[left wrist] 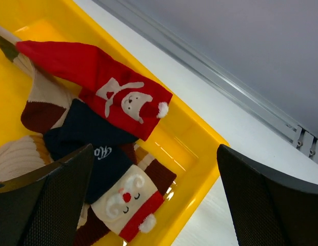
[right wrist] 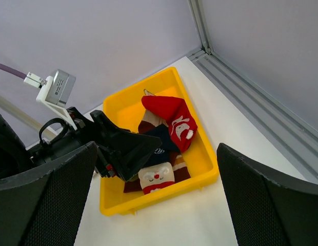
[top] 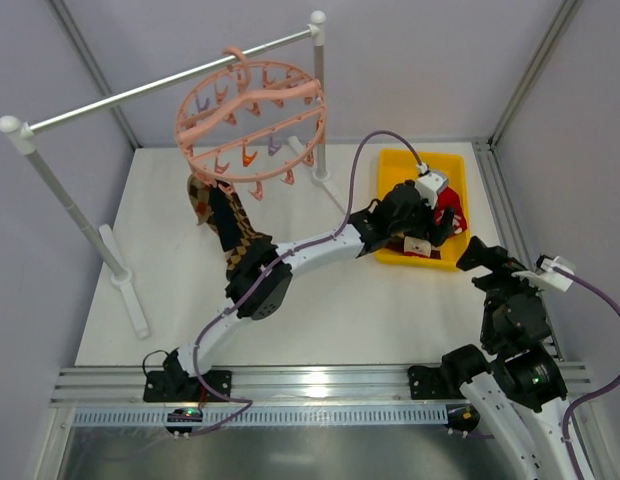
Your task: Remove the socks clipped to the hanger
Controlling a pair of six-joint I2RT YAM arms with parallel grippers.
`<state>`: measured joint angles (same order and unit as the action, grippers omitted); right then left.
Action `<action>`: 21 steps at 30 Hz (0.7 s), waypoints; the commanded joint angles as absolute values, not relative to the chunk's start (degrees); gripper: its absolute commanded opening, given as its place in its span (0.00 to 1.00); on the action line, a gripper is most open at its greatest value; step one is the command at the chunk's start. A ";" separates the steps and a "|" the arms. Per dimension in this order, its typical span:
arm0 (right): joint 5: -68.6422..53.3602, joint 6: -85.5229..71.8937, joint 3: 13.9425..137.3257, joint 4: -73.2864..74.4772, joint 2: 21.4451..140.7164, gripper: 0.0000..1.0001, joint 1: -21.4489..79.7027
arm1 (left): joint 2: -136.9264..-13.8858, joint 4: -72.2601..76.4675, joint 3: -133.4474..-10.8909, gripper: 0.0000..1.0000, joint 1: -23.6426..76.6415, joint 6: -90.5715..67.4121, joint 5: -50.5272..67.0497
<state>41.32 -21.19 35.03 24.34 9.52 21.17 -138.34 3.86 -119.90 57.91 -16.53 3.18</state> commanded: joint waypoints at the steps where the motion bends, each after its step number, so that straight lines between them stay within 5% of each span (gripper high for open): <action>1: 40.61 -21.71 36.83 24.26 10.11 0.98 21.01 | -132.98 -1.99 -123.31 0.99 58.10 -16.53 4.75; 3: 40.43 -21.88 36.65 24.35 10.02 0.98 21.09 | -129.39 -2.55 -119.99 1.00 58.10 -16.17 3.96; 10: 38.85 -21.27 34.63 21.54 12.12 0.98 21.01 | -104.53 15.12 -75.31 0.99 58.09 -15.56 -4.73; 21: 31.03 -22.94 30.68 11.08 21.79 0.98 21.01 | -78.59 15.91 -37.20 1.00 57.92 -23.19 -25.20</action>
